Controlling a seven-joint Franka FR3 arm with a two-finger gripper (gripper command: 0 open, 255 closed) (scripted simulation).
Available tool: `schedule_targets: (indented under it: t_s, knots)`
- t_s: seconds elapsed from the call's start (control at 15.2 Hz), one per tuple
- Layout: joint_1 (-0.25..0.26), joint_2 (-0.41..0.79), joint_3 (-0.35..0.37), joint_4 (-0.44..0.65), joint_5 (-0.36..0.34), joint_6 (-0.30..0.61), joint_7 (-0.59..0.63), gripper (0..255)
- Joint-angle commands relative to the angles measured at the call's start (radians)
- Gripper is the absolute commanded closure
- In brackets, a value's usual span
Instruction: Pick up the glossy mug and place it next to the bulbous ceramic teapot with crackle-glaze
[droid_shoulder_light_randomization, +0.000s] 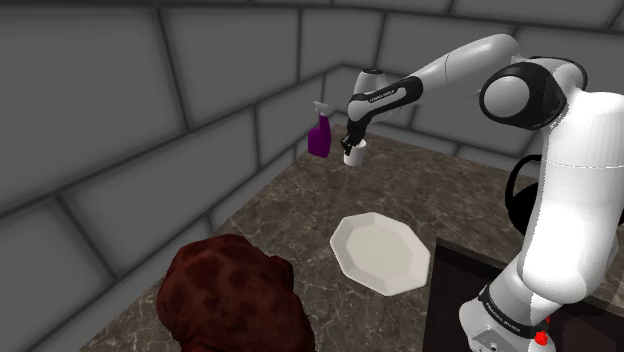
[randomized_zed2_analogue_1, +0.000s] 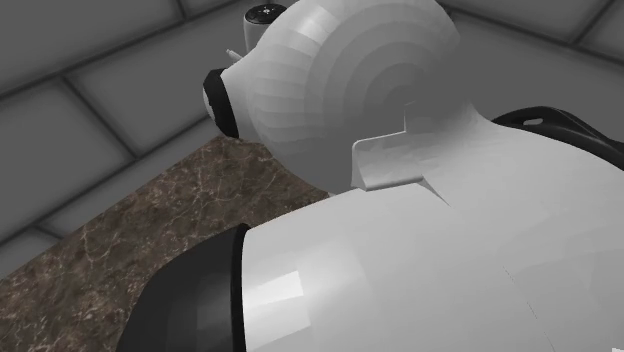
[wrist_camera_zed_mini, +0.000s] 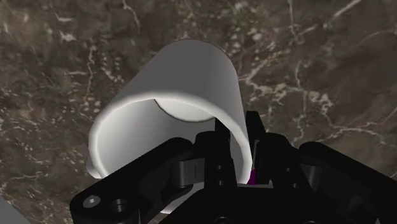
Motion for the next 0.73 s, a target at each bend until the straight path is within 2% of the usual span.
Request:
schedule_targets:
  t_s: [0.0,0.66]
  knots:
    - [0.0,0.0,0.0,0.0,0.0,0.0,0.0,255]
    - [0.001,-0.052,-0.001,0.049,-0.003,-0.101,-0.001,255]
